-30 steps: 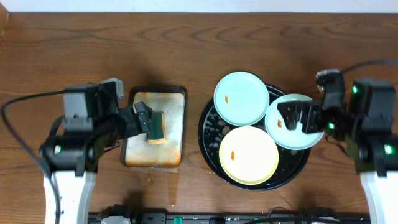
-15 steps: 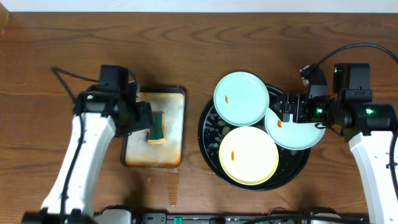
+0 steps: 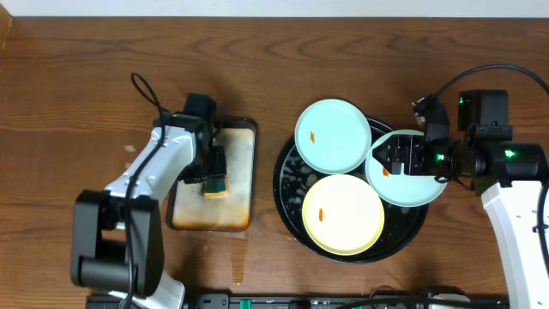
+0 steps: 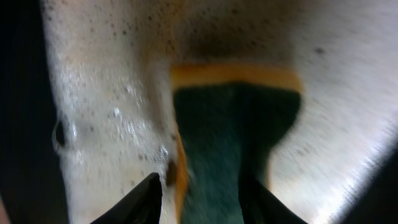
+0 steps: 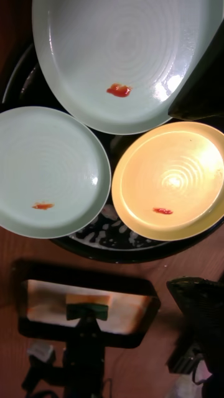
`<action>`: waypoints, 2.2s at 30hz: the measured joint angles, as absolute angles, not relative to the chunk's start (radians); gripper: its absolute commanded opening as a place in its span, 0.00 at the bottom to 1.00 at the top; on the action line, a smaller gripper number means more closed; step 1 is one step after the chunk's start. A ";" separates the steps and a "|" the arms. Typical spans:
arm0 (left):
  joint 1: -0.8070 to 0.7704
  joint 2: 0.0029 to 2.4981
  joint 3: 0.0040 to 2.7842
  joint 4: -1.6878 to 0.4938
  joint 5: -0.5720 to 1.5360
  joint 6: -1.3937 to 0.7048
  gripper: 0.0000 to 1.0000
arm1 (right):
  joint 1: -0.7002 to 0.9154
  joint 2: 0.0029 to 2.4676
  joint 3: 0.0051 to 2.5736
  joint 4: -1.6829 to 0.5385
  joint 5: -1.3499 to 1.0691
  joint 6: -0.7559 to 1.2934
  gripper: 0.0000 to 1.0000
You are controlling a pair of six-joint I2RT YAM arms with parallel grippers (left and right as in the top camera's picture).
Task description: Clean dirty plates on tray and stack at the side
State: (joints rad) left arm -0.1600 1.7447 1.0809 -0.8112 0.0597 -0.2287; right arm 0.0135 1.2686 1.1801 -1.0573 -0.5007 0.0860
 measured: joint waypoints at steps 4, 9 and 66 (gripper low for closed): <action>-0.161 1.803 1.081 -0.789 0.065 -0.233 0.34 | 0.014 1.269 1.180 -1.060 -0.500 0.086 0.79; -0.166 1.849 1.095 -0.772 0.104 -0.237 0.08 | 0.014 1.269 1.180 -1.061 -0.498 0.086 0.78; -0.174 1.584 1.000 -0.772 0.098 -0.237 0.54 | 0.014 1.269 1.180 -1.062 -0.497 0.086 0.78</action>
